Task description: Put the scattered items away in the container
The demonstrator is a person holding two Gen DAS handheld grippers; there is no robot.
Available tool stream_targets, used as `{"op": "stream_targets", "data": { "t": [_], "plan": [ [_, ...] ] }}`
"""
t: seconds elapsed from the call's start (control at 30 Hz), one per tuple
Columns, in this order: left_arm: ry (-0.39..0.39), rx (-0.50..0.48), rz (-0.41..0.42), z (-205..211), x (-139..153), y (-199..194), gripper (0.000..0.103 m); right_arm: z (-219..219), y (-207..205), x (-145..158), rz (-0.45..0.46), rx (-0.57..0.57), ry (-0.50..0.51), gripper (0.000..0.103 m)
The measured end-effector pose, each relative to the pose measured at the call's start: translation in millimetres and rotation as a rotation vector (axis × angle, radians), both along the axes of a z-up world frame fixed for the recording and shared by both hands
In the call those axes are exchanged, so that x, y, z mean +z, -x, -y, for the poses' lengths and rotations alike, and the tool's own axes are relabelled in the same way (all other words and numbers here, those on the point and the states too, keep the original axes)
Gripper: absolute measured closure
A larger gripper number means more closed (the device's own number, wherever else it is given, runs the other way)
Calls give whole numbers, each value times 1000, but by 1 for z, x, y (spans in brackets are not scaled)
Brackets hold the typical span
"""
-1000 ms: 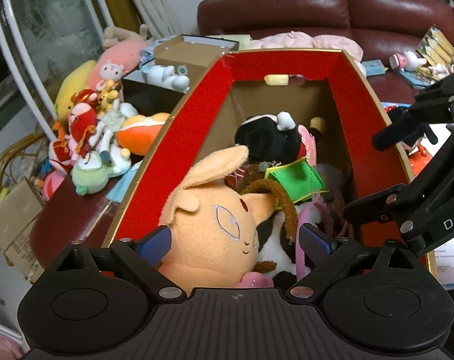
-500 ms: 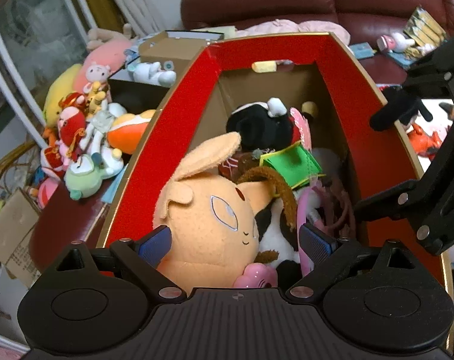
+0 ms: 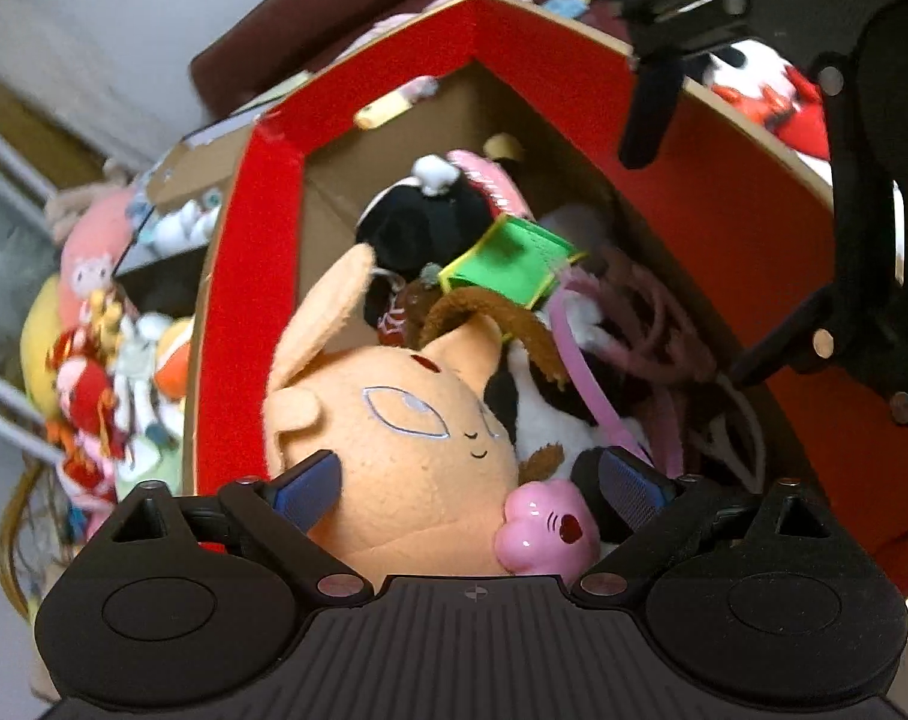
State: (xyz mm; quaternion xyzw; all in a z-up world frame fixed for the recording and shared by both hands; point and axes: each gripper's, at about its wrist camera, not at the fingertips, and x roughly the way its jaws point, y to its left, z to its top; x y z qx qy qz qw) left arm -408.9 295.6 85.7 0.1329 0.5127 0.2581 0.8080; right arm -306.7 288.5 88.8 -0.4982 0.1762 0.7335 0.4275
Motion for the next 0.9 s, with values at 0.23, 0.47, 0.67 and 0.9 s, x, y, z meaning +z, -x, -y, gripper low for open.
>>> {"op": "stream_targets", "data": {
  "t": [0.23, 0.47, 0.67, 0.9],
  "plan": [
    [-46, -147, -36, 11, -10, 0, 1, 0, 16, -19, 71, 70, 19, 5],
    [-55, -149, -1, 10, -10, 4, 2, -6, 16, -24, 59, 52, 24, 5],
    [-54, -142, 17, 8, -11, 3, 3, -6, 16, -29, 61, 51, 27, 5],
    [-72, -125, 38, 9, -10, 4, 6, -7, 13, -28, 39, 49, 33, 5]
  ]
}}
